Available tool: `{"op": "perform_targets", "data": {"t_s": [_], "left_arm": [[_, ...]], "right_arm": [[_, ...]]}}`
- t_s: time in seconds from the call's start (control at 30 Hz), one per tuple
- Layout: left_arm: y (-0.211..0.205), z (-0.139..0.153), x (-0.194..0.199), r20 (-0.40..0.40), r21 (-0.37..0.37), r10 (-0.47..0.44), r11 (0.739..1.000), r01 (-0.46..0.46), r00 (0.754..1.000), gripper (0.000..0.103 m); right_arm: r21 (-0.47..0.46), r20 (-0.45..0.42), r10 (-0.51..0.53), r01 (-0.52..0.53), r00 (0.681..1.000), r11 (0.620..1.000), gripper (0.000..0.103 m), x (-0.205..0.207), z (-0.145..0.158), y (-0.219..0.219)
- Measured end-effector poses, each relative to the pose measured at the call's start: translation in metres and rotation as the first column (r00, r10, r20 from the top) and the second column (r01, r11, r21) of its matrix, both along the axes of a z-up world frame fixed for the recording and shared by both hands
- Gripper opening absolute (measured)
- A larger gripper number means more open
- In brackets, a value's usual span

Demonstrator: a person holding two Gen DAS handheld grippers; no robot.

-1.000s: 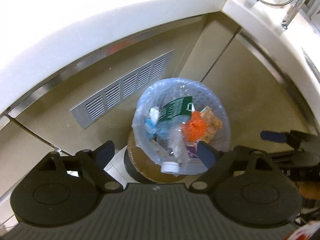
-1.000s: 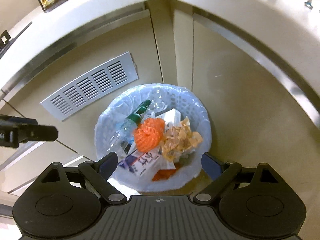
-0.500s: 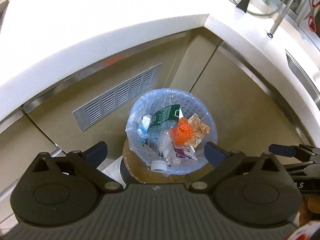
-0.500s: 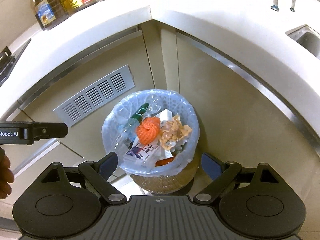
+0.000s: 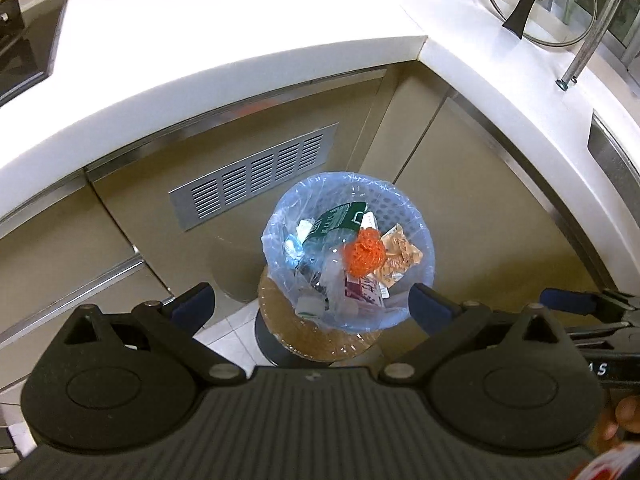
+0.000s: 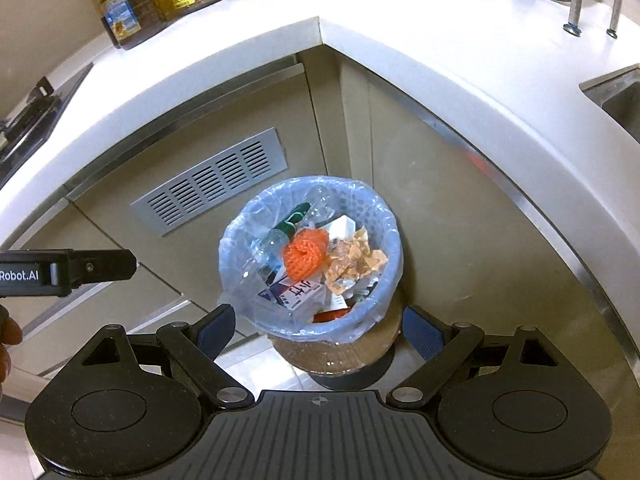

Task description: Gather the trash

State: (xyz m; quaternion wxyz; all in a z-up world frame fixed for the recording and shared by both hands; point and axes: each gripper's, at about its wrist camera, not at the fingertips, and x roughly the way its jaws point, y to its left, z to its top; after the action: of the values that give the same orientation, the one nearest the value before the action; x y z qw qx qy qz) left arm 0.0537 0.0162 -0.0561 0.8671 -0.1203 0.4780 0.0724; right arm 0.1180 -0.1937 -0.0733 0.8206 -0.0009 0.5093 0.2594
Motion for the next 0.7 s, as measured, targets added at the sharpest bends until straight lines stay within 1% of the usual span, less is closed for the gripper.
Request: {"op": "perform_targets", "data": {"t_s": [0.13, 0.23, 0.33, 0.47, 0.53, 0.7], "left_arm": [[-0.007, 0.005, -0.009, 0.01, 0.007, 0.008, 1.0, -0.009, 1.0, 0.102], [-0.01, 0.007, -0.012, 0.017, 0.009, -0.006, 1.0, 0.006, 1.0, 0.102], [-0.011, 0.012, -0.012, 0.038, -0.002, -0.041, 0.999, 0.041, 0.998, 0.102], [-0.01, 0.021, -0.012, 0.065, 0.033, -0.09, 0.996, 0.088, 0.994, 0.102], [-0.007, 0.027, -0.014, 0.079, 0.046, -0.092, 0.995, 0.089, 0.993, 0.102], [0.0, 0.035, -0.016, 0.104, 0.028, -0.117, 0.993, 0.115, 0.988, 0.102]], "right_arm": [[0.016, 0.005, 0.006, -0.006, 1.0, 1.0, 0.09, -0.006, 0.005, -0.006], [0.018, 0.016, -0.006, 0.006, 1.0, 1.0, 0.09, -0.012, 0.01, -0.009], [0.023, 0.035, -0.045, 0.045, 0.998, 0.999, 0.09, -0.018, 0.018, -0.013], [0.022, 0.062, -0.116, 0.114, 0.991, 0.993, 0.09, -0.023, 0.03, -0.014], [0.017, 0.069, -0.147, 0.146, 0.987, 0.989, 0.09, -0.026, 0.036, -0.012], [0.014, 0.101, -0.182, 0.182, 0.978, 0.983, 0.09, -0.036, 0.053, -0.006]]}}
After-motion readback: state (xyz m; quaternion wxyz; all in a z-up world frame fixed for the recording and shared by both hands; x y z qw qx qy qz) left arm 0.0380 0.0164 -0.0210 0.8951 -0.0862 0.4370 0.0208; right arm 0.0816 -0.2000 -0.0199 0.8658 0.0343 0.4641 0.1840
